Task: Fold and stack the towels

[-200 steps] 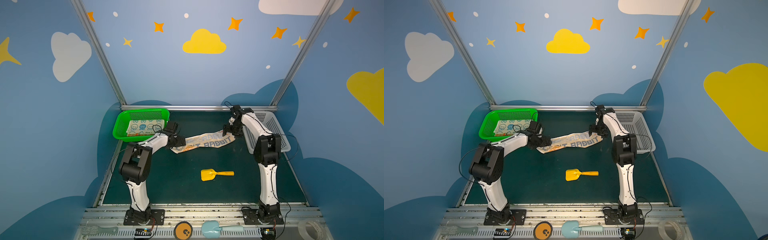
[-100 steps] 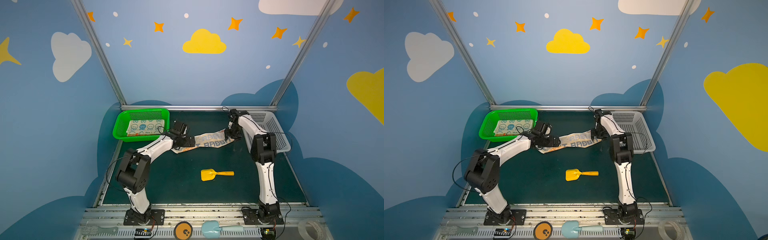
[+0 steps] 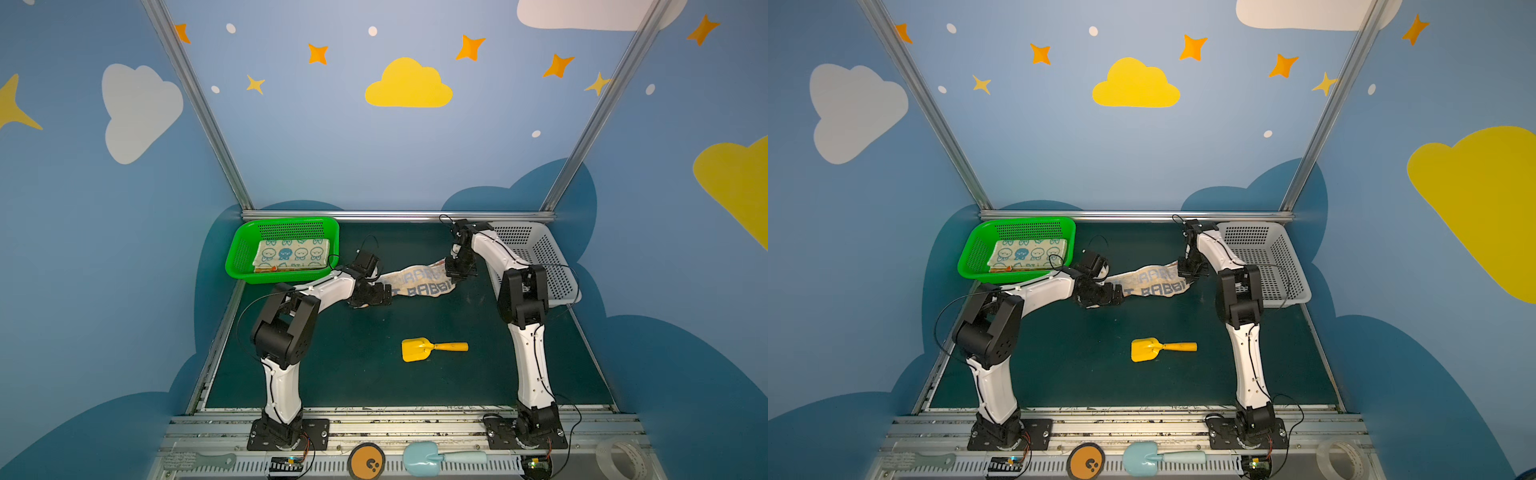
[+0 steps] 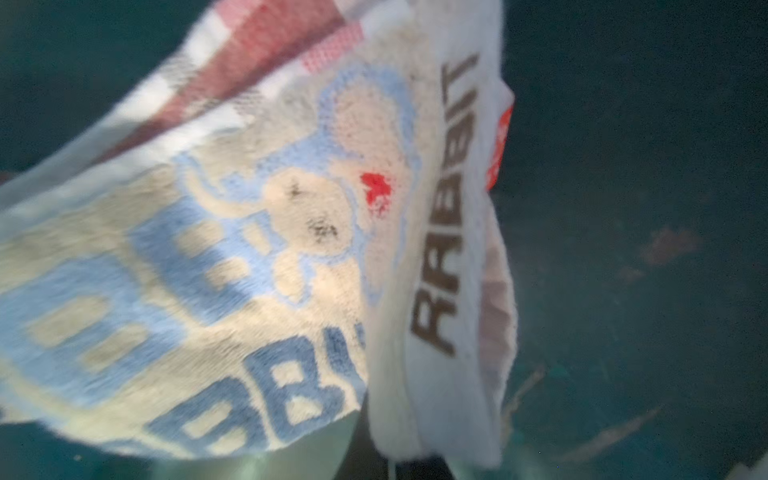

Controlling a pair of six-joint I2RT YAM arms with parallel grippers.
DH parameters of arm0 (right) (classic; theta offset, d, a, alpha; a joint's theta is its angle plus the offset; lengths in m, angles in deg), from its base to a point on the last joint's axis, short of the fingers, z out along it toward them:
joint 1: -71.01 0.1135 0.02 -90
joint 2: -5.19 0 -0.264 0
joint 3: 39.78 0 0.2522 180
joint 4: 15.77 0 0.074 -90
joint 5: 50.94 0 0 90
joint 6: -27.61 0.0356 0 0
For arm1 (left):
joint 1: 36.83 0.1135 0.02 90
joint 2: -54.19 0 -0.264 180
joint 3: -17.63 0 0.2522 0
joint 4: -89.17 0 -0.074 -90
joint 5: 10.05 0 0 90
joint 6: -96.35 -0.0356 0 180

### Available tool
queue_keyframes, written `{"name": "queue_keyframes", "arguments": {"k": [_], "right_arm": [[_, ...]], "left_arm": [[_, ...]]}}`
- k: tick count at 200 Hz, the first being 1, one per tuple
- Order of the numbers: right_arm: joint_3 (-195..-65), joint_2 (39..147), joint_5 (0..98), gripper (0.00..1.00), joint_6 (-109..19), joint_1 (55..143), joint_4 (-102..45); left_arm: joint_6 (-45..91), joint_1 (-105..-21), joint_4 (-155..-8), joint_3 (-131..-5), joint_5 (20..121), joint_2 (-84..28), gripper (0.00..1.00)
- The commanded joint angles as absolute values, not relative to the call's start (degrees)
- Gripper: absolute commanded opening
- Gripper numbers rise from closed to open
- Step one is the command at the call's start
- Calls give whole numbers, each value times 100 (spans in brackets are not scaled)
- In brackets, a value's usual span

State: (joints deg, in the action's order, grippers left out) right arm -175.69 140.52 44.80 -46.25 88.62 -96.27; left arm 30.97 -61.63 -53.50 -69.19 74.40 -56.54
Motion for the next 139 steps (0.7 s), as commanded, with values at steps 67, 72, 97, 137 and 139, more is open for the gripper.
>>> {"name": "queue_keyframes", "arguments": {"k": [67, 72, 97, 137, 139], "right_arm": [[-17782, 11786, 5226, 0, -4724, 9127, -8523], [-17735, 11765, 5196, 0, -4700, 9119, -8365], [-18620, 12504, 5181, 0, -4657, 9027, -8497], [-20556, 14442, 5212, 0, -4540, 8880, -8760], [-20660, 14531, 5191, 0, -4529, 8867, -8768]], "left_arm": [[3118, -6290, -5151, -6746, 7438, -4772, 99], [3138, -6307, -5178, -6728, 7419, -4743, 99], [3154, -6338, -5186, -6718, 7421, -4748, 99], [3116, -6338, -5111, -6875, 7390, -5011, 99], [3118, -6335, -5113, -6887, 7389, -5021, 99]]}}
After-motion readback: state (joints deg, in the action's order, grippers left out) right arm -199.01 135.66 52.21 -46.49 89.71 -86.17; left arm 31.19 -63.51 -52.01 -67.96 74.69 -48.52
